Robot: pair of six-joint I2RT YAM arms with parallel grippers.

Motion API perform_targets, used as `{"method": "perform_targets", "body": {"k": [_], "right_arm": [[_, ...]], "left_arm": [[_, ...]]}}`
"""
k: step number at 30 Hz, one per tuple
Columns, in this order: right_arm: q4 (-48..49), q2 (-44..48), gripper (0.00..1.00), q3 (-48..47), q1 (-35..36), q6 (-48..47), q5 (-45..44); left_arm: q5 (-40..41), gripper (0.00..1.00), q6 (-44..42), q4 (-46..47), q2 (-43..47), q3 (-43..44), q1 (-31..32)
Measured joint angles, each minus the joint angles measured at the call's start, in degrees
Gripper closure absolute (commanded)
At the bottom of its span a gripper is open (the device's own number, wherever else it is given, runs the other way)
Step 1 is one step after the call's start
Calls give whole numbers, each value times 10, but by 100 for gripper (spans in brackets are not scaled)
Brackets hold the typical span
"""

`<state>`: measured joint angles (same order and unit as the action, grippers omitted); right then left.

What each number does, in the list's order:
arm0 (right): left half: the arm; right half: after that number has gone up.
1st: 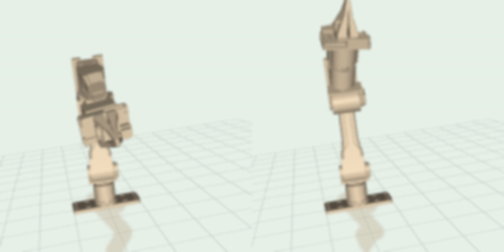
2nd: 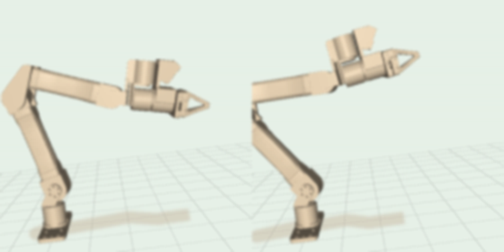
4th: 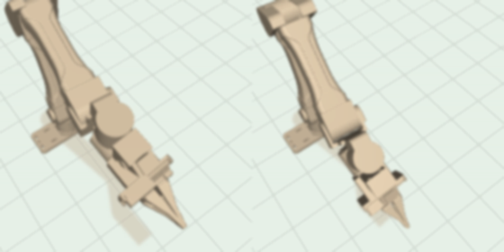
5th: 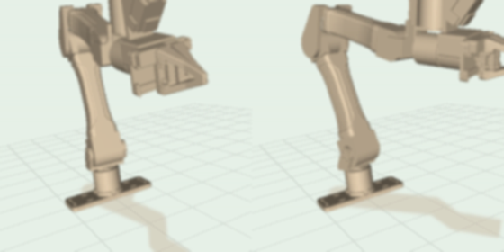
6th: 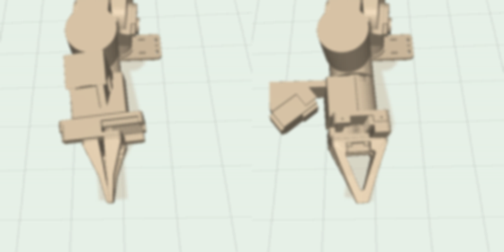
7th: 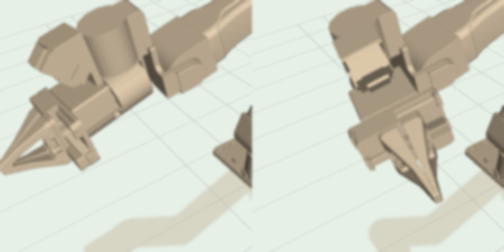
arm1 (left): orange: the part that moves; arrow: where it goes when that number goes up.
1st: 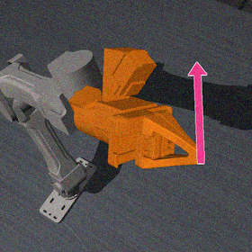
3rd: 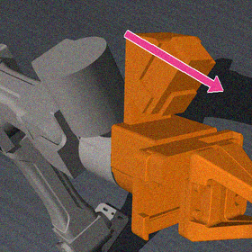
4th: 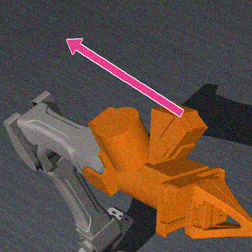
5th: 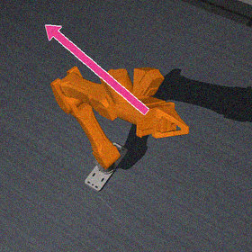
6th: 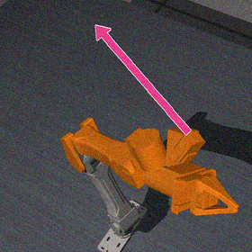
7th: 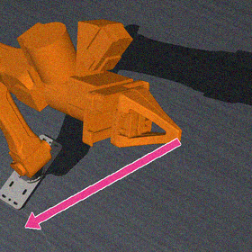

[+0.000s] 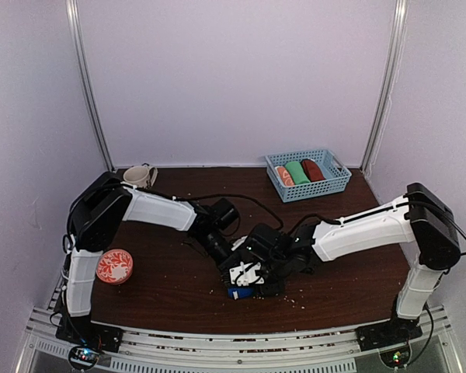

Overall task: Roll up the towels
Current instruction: Pick up the towel from the center of the board, then place the towel in the storage box.

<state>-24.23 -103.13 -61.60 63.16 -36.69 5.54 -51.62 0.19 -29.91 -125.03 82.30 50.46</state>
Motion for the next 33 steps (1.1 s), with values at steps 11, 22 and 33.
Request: {"method": "perform_targets", "body": {"k": [11, 22, 33], "right_arm": [[-4, -33, 78, -42, 2, -19, 33], [-85, -20, 84, -63, -13, 11, 64], [-242, 24, 88, -148, -155, 27, 126]], "left_arm": [[22, 2, -5, 9, 52, -52, -50], [275, 2, 58, -18, 93, -23, -105], [476, 2, 57, 47, 207, 65, -104]]}}
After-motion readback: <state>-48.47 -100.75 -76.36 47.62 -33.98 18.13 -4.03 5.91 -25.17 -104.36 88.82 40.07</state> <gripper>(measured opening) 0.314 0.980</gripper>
